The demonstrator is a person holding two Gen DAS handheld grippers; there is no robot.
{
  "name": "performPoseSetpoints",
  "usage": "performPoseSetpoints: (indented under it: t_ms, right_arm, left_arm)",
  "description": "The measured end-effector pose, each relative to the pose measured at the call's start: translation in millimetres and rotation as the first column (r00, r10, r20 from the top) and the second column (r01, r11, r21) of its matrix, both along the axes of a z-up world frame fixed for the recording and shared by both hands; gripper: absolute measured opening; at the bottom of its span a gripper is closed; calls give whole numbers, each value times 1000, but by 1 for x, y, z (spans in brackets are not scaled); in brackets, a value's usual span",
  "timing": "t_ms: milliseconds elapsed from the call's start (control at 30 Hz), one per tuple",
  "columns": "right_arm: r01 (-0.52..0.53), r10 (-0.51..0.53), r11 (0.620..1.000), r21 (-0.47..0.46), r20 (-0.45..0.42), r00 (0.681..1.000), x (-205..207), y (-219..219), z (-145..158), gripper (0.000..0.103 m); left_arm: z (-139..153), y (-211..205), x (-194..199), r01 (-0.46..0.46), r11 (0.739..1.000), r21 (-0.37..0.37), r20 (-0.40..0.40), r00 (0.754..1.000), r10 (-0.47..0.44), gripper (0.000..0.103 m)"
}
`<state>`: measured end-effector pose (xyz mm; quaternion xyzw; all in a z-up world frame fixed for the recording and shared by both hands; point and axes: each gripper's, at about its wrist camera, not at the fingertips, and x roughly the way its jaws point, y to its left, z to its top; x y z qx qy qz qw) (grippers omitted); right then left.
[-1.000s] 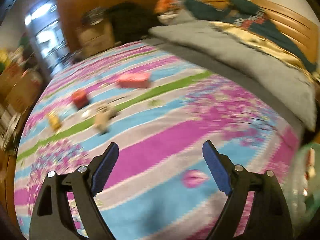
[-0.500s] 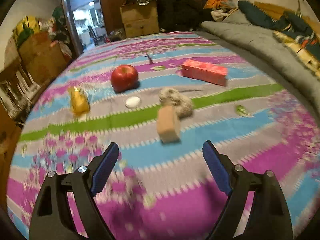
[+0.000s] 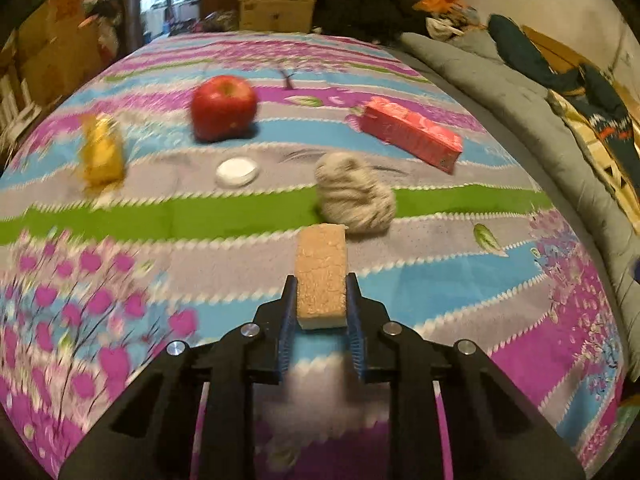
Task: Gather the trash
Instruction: 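Grasp the second beige block with the left gripper while the right gripper grasps the beige knit cloth, then carry the beige block and knit cloth to the green bin and release both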
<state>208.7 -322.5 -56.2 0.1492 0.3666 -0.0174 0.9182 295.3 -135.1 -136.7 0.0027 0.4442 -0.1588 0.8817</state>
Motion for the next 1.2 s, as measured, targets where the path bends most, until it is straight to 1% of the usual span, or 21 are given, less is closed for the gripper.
performPoseSetpoints:
  t_ms: [67, 167, 200, 267, 300, 333, 400, 433, 467, 500, 533, 567, 633, 667, 700, 800, 867, 900, 967, 1100, 1200]
  right_arm:
    - [-59, 59, 998, -9, -16, 998, 26, 16, -11, 75]
    - [-138, 138, 990, -2, -37, 990, 59, 38, -26, 75]
    - [-165, 165, 986, 0, -42, 985, 71, 47, -31, 75]
    - [-224, 224, 975, -1, -58, 973, 101, 67, -43, 76]
    - [-253, 251, 967, -10, -75, 965, 121, 77, -51, 76]
    - [-260, 257, 965, -23, -90, 962, 134, 85, -57, 76]
    - [-271, 263, 961, -57, -119, 957, 165, 96, -72, 76]
    - [-273, 262, 960, -69, -139, 955, 175, 100, -79, 71]
    - [-267, 252, 960, -82, -159, 955, 185, 102, -86, 63]
    - [-272, 255, 959, -80, -180, 950, 193, 103, -94, 51]
    - [-279, 256, 957, -85, -207, 944, 200, 105, -103, 51]
    - [-281, 258, 956, -90, -202, 945, 199, 106, -106, 51]
    - [-271, 252, 959, -86, -188, 949, 191, 106, -107, 44]
    - [-261, 243, 962, -81, -178, 953, 183, 104, -104, 42]
    - [-253, 238, 965, -73, -168, 957, 173, 103, -100, 40]
    - [-236, 232, 972, -11, -144, 962, 132, 100, -88, 39]
    - [-224, 224, 974, 18, -140, 964, 93, 103, -82, 38]
    - [-223, 225, 974, 35, -136, 965, 80, 102, -79, 38]
    - [-206, 219, 973, 105, -131, 967, 38, 104, -72, 38]
    - [-174, 200, 965, 196, -125, 972, -23, 108, -63, 38]
    - [-129, 160, 960, 249, -107, 981, -66, 106, -50, 38]
  left_arm:
    - [2, 17, -11, -35, 999, 29, 7, 999, 35, 22]
    - [6, 43, -18, -83, 995, 46, 13, 997, 82, 22]
    - [7, 55, -22, -107, 992, 61, 11, 994, 107, 22]
    - [7, 74, -24, -134, 989, 65, -1, 991, 134, 22]
    - [8, 79, -25, -149, 985, 83, 9, 989, 148, 22]
    - [8, 85, -25, -158, 982, 105, 17, 988, 157, 22]
    - [10, 93, -24, -154, 984, 89, 6, 988, 154, 23]
    - [9, 96, -24, -144, 986, 87, 0, 990, 144, 25]
    - [7, 95, -23, -120, 986, 112, 7, 993, 120, 25]
    - [5, 92, -23, -104, 986, 132, 23, 995, 102, 29]
    - [3, 90, -22, -92, 985, 149, 32, 996, 88, 32]
    - [-1, 88, -21, -78, 984, 163, 29, 997, 75, 34]
    - [-10, 89, -16, -78, 985, 155, -7, 997, 80, 34]
    - [-13, 92, -15, -82, 987, 139, -15, 996, 85, 32]
    - [-11, 95, -16, -88, 989, 120, -7, 996, 90, 26]
    - [-8, 101, -21, -97, 992, 85, -10, 995, 98, 25]
    - [-3, 109, -29, -102, 994, 45, -17, 995, 103, 24]
    - [-2, 110, -33, -105, 994, 39, -18, 994, 106, 24]
    - [5, 113, -44, -106, 994, 39, -14, 994, 106, 24]
    - [26, 105, -75, -77, 995, 58, 7, 997, 77, 24]
    - [40, 82, -100, -31, 992, 120, 37, 999, 27, 24]
